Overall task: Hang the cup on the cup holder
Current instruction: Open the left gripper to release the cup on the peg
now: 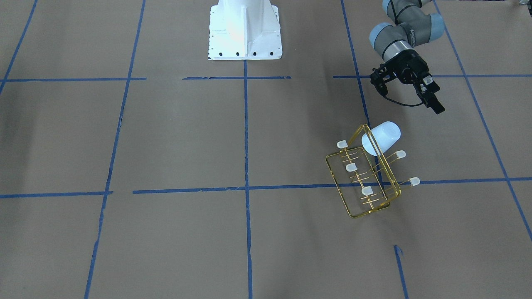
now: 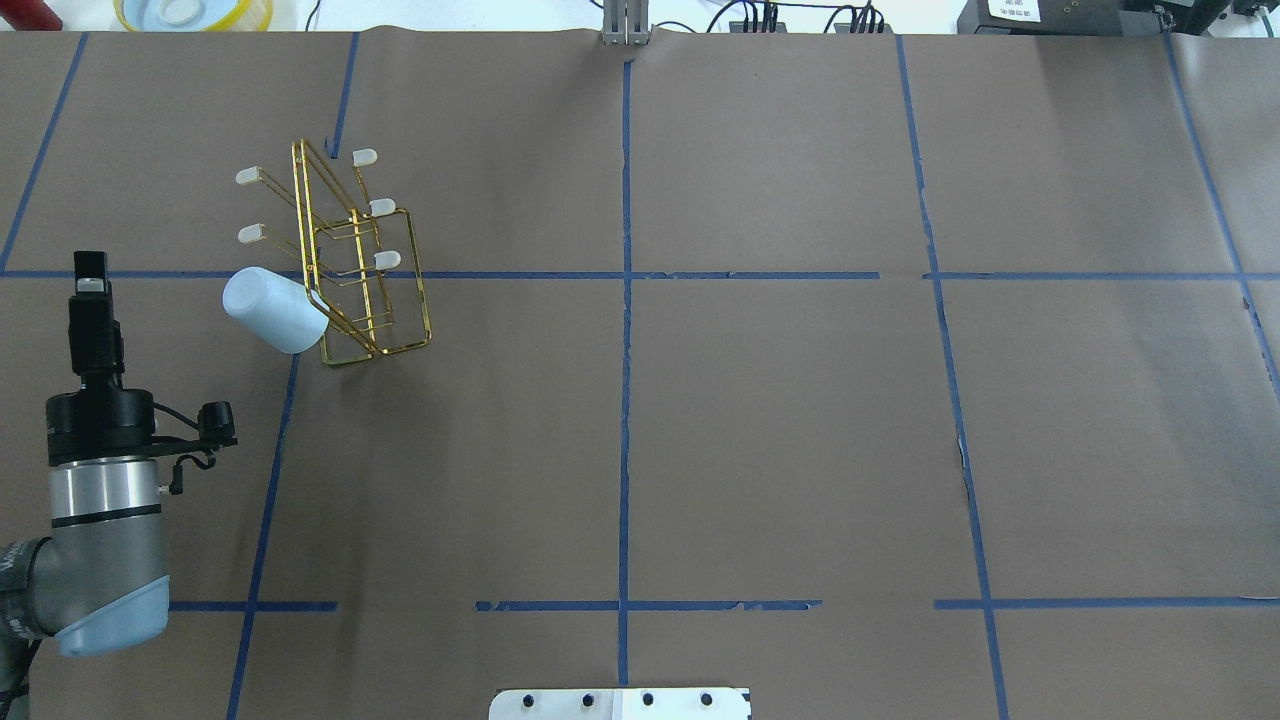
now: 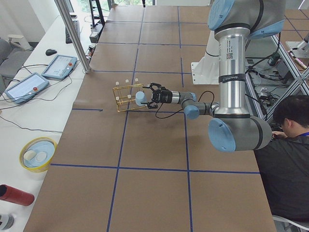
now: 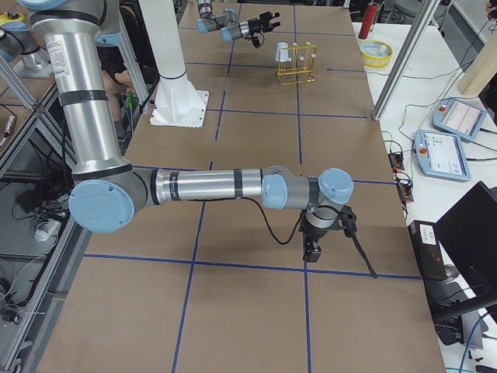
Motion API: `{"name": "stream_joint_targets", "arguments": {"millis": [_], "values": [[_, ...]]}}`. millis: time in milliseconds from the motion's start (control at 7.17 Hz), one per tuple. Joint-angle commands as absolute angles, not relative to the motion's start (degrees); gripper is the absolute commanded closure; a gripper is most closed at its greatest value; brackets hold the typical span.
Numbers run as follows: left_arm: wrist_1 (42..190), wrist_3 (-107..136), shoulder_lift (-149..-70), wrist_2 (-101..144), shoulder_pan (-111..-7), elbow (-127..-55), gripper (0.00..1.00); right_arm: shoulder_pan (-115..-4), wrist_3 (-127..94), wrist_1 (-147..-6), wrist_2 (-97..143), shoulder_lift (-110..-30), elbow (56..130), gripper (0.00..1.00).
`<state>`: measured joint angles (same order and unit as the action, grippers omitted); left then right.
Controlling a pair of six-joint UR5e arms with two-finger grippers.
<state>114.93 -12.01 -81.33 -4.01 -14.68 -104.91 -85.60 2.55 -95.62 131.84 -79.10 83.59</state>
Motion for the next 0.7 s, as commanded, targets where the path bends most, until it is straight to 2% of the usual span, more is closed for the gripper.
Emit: {"name": "stream_joint_targets", "arguments": {"millis": [0, 279, 558], "values": [[115.13, 13.6, -78.76, -2.37, -14.33, -107.39, 0.0, -85.61, 2.55, -95.62, 131.84, -79.1, 83.58, 0.0], [120.54, 28.75, -78.66, -2.11, -14.33, -108.11, 0.0, -85.61, 2.55, -95.62, 131.84, -79.1, 83.58, 0.0], [136.31, 31.73, -78.66, 6.98, -14.33, -108.72, 0.0, -85.61, 2.55, -95.62, 131.84, -79.1, 83.58, 0.0]]}}
